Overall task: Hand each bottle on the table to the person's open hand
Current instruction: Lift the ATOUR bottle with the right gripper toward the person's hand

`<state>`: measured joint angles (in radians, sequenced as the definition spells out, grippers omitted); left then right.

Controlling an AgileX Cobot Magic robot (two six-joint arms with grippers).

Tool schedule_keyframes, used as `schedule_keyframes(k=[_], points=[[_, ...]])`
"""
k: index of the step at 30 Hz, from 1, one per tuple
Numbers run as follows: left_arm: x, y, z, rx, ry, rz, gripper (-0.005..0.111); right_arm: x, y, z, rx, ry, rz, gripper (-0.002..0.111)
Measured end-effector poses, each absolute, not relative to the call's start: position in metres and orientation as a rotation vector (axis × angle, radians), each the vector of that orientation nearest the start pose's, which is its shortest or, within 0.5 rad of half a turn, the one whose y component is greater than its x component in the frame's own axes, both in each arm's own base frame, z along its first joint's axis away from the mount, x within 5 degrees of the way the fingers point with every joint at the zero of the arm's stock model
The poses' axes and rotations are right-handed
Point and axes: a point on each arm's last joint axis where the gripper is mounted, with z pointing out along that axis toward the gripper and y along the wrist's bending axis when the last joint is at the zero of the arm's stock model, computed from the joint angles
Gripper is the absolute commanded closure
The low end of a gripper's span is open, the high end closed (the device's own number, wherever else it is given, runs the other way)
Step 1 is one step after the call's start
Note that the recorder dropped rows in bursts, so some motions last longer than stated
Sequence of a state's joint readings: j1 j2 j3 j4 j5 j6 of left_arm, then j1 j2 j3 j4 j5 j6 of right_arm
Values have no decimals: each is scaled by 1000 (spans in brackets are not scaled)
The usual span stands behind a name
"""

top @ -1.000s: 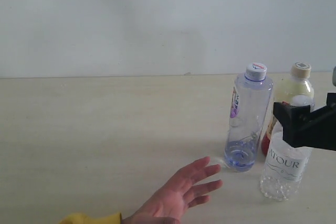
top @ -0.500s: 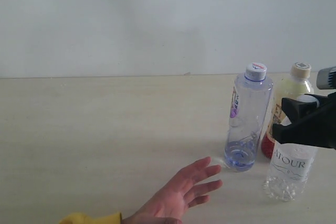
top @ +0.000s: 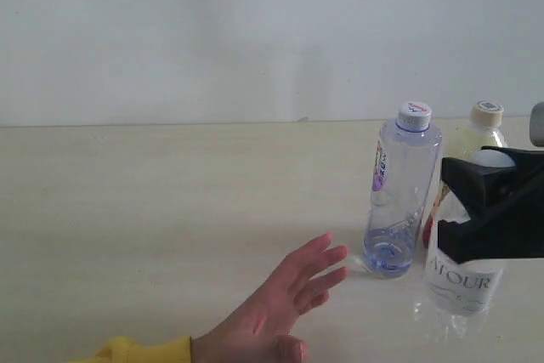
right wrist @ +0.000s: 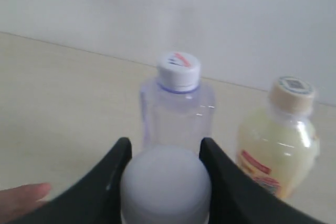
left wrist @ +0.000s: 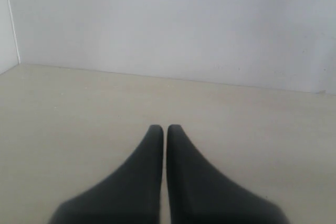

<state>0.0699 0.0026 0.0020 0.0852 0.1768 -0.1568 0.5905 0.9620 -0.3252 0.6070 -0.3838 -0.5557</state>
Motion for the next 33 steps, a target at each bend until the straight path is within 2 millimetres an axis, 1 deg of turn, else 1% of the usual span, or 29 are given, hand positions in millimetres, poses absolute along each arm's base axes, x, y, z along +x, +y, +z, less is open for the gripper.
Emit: schedule_keyframes(k=[2,4,8,12,14,16,20,22,24,26,28,29,33], points=[[56,5,196,-130,1659,10,103,151,94,249,-409,1739,312,109],[56,5,196,-130,1659,10,103,145,102,252,-440,1715,359,109],[56,5,196,-130,1659,10,103,139,119,251,-504,1702,419,109],[56,5,196,-130,1659,10,103,144,146,252,-591,1675,442,109],[56,5,196,-130,1659,10,103,148,157,253,-603,1653,443,109],[56,5,196,-130,1659,10,103,154,166,254,-593,1638,447,109],[56,5,196,-130,1659,10,103,161,183,247,-615,1642,499,107],[56,5,196,-130,1659,10,103,163,188,246,-610,1639,525,99],[56,5,196,-130,1659,10,103,166,193,246,-604,1636,538,84],[56,5,196,-130,1659,10,103,167,195,246,-604,1632,544,59],[56,5,196,-130,1659,10,103,169,197,248,-592,1633,555,36],[56,5,196,-130,1659,10,103,169,198,249,-585,1633,561,30],[56,5,196,-130,1659,10,103,172,197,253,-545,1625,551,37]])
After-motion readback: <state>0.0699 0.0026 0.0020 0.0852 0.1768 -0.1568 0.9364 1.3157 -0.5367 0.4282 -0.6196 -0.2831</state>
